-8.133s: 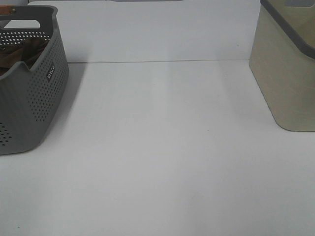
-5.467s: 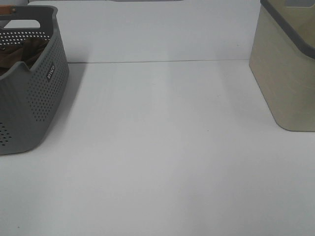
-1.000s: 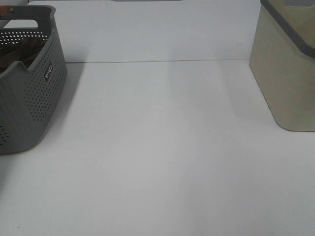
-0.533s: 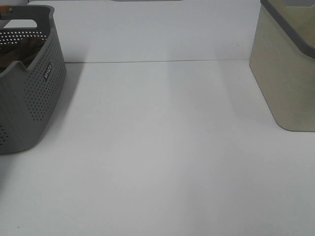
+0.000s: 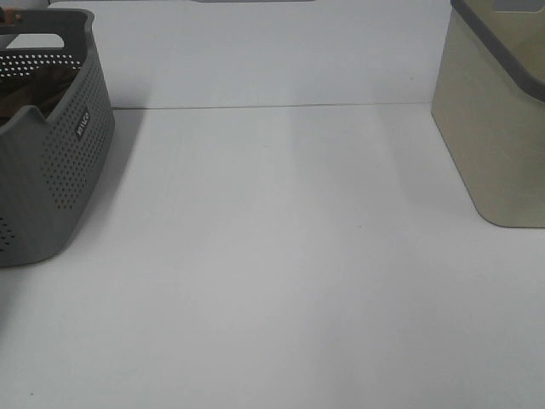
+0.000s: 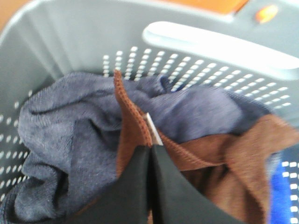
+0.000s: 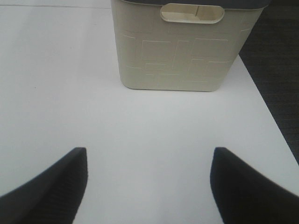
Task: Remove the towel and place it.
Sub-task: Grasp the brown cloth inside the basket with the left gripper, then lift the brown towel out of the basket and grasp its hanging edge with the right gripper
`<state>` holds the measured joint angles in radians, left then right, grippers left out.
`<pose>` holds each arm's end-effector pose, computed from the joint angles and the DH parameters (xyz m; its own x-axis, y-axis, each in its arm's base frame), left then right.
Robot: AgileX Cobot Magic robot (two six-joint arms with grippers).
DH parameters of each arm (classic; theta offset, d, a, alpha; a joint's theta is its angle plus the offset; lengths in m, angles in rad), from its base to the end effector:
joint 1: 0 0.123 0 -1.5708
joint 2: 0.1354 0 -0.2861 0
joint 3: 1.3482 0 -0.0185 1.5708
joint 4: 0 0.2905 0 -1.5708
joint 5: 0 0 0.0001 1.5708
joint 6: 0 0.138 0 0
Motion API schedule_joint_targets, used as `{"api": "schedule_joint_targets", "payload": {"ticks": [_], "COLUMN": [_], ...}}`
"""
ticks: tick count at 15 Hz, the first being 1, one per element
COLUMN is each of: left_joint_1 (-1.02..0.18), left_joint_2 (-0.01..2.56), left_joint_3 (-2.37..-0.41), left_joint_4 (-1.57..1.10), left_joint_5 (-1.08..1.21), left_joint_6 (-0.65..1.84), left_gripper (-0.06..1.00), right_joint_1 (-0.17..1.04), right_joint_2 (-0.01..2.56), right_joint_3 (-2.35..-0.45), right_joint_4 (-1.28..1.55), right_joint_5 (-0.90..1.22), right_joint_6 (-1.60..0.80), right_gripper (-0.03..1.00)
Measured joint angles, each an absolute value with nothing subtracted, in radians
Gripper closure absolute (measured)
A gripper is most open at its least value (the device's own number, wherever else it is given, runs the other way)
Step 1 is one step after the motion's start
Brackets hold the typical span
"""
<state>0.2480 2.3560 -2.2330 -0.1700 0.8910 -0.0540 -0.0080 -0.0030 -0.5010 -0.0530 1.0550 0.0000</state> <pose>0.5876 0.1300 0.1954 -0.7344 -0.3504 -0.5813 -0.2879 0.9364 -0.2008 0.0705 -0.0069 0.2764 -0.4479 -0.0225 -0.8938 0.0375 0.9983 -0.0440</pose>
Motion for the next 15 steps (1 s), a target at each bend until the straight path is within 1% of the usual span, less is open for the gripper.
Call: {"api": "schedule_joint_targets", "payload": {"ticks": [3, 6, 7, 12, 15], "left_joint_1": [0.232, 0.185, 0.144, 0.018, -0.094], "left_joint_2": [2.31, 2.246, 2.186, 2.013, 1.89], "left_joint_3": [-2.273, -2.309, -2.323, -2.328, -2.328], "left_joint_4": [-0.181, -0.183, -0.184, -0.275, -0.347], "left_joint_5": [0.893, 0.903, 0.907, 0.907, 0.907], "left_joint_6": [-0.037, -0.008, 0.0, 0.086, 0.15], "left_gripper": [0.94, 0.94, 0.94, 0.94, 0.94], "right_joint_1": [-0.008, -0.008, -0.008, -0.008, -0.008], "right_joint_2": [-0.003, -0.003, -0.003, -0.003, -0.003], "right_joint_3": [-0.501, -0.501, -0.501, -0.501, -0.501], "right_joint_4": [-0.053, -0.053, -0.053, -0.053, -0.053], "right_joint_5": [1.055, 1.055, 1.055, 1.055, 1.055], "right_joint_6": [0.0, 0.0, 0.0, 0.0, 0.0], "right_gripper": [0.27, 0.27, 0.27, 0.27, 0.27]}}
